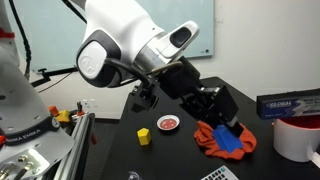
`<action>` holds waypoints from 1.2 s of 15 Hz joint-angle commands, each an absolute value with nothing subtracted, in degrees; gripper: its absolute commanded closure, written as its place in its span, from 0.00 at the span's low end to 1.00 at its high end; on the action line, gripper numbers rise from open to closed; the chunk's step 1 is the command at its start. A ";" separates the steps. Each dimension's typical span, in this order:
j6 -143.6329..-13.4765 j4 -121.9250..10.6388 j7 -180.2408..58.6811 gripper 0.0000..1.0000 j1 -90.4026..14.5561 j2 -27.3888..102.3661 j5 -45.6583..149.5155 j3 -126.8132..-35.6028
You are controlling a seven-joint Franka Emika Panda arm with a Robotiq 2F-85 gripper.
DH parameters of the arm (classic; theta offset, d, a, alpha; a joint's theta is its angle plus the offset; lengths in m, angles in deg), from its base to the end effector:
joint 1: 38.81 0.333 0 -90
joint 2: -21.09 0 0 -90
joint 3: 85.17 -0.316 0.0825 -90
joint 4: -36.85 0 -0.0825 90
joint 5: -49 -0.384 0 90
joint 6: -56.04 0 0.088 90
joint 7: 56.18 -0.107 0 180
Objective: Make the star block stand upright
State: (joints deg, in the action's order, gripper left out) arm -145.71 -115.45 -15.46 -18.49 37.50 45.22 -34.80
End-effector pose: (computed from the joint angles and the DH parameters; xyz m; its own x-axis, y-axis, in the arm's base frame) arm 0.3966 -0.2465 0.2607 0.8880 0.3052 0.3440 0.0683 -0.8273 0.5576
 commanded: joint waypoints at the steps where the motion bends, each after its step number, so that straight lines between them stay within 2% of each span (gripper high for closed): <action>1: -153.33 -116.26 -12.05 0.77 -17.44 38.37 47.74 -33.82; 11: -151.74 -114.02 -9.14 0.77 -16.31 42.18 56.08 -33.17; 12: -145.64 -114.40 -12.73 0.52 -16.96 40.78 54.97 -34.69; 16: -145.60 -113.81 -11.99 0.52 -16.77 41.39 55.39 -34.45; 17: -145.60 -113.81 -11.94 0.77 -16.71 41.40 55.39 -34.43; 18: -149.24 -113.31 -12.60 0.77 -15.91 44.36 53.48 -33.68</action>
State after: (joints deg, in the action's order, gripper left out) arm -143.79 -113.82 -12.12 -16.66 41.41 55.39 -34.51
